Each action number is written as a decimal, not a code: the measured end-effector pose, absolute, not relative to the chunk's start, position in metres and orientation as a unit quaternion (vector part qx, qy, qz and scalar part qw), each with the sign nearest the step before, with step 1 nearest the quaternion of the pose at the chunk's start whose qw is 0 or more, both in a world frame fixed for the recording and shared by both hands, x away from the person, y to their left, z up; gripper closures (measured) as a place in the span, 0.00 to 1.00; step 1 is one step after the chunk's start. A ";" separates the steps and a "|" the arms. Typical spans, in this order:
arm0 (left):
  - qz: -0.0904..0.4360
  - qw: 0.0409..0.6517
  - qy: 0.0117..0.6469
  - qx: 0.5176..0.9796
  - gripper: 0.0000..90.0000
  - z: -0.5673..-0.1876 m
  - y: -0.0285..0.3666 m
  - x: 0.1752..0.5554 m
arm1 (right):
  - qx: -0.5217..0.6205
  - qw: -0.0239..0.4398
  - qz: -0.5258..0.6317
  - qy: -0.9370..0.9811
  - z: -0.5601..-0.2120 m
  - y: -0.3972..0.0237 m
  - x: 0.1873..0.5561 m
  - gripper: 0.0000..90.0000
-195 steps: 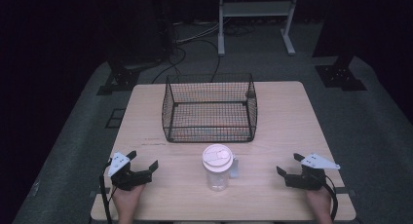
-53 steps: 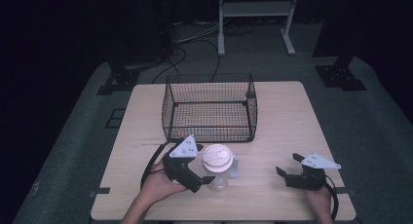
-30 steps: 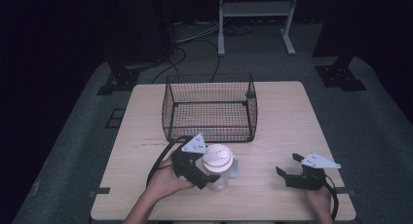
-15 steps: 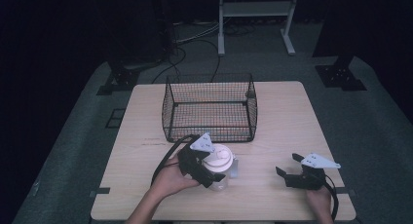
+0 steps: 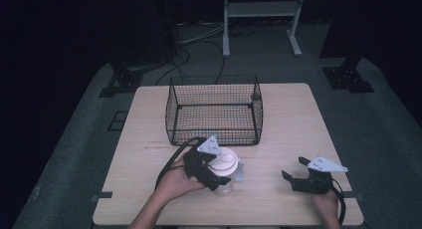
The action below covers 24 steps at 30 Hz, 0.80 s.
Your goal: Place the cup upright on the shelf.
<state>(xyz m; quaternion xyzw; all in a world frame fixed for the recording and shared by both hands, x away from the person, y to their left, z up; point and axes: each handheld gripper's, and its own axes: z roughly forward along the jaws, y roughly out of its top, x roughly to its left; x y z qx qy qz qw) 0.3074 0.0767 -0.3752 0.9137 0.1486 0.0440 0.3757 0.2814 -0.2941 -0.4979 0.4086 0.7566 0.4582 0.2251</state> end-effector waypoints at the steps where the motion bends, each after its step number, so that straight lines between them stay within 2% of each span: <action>1: 0.045 0.375 0.149 0.914 0.05 -0.375 0.076 0.307 | 0.408 0.225 0.458 0.757 -0.498 -0.294 0.281 0.14; 24: 0.047 0.349 0.142 0.925 0.06 -0.359 0.067 0.310 | 0.408 0.226 0.458 0.757 -0.498 -0.294 0.281 0.14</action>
